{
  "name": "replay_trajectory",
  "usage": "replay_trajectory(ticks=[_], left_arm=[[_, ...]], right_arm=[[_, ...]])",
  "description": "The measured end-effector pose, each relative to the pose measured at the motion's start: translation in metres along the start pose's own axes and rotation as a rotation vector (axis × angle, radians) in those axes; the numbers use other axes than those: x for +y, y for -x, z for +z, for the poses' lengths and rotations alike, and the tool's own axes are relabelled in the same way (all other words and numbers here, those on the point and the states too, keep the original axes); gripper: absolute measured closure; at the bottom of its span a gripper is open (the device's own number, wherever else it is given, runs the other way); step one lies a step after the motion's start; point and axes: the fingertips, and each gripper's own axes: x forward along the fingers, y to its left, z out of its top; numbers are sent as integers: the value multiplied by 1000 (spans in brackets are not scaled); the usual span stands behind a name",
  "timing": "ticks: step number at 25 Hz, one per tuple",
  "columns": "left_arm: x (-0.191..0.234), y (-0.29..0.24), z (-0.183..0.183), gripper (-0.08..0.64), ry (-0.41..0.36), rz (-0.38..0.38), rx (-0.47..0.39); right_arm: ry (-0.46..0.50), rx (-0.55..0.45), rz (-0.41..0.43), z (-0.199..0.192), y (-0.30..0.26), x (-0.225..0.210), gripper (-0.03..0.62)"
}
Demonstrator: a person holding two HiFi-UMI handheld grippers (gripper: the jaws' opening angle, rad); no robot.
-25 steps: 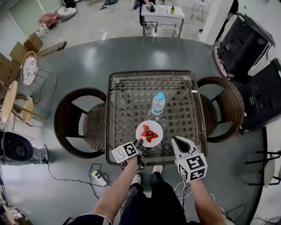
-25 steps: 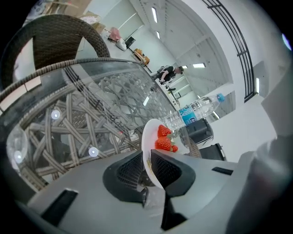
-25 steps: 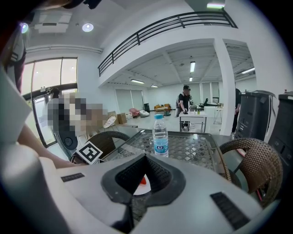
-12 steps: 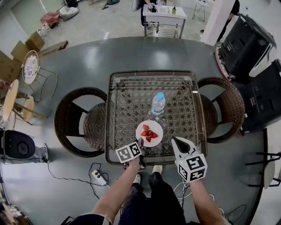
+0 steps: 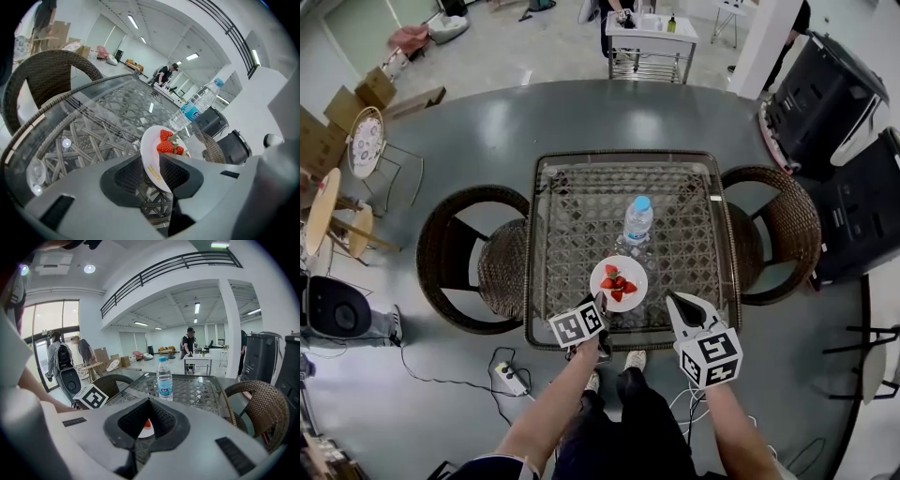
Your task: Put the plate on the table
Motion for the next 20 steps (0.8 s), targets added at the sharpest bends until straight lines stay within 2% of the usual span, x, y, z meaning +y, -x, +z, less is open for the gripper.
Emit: replay_trajectory(ticks=[3, 6, 12, 18, 20], left_arm=[[2, 6, 6, 453, -24, 1, -14], [-5, 18, 16, 454, -75, -45, -31], [-62, 73, 50, 456, -298, -278, -148], [-120, 140, 73, 463, -558, -387, -277], [-137, 162, 77, 494, -627, -419, -309]], right_arm=[[4, -7, 4, 3, -1, 3, 588], [6, -23, 6, 11, -2, 6, 588], [13, -71, 5, 32, 5, 14, 588], [26, -141, 7, 63, 18, 23, 588], [29, -168, 14, 74, 23, 29, 588]])
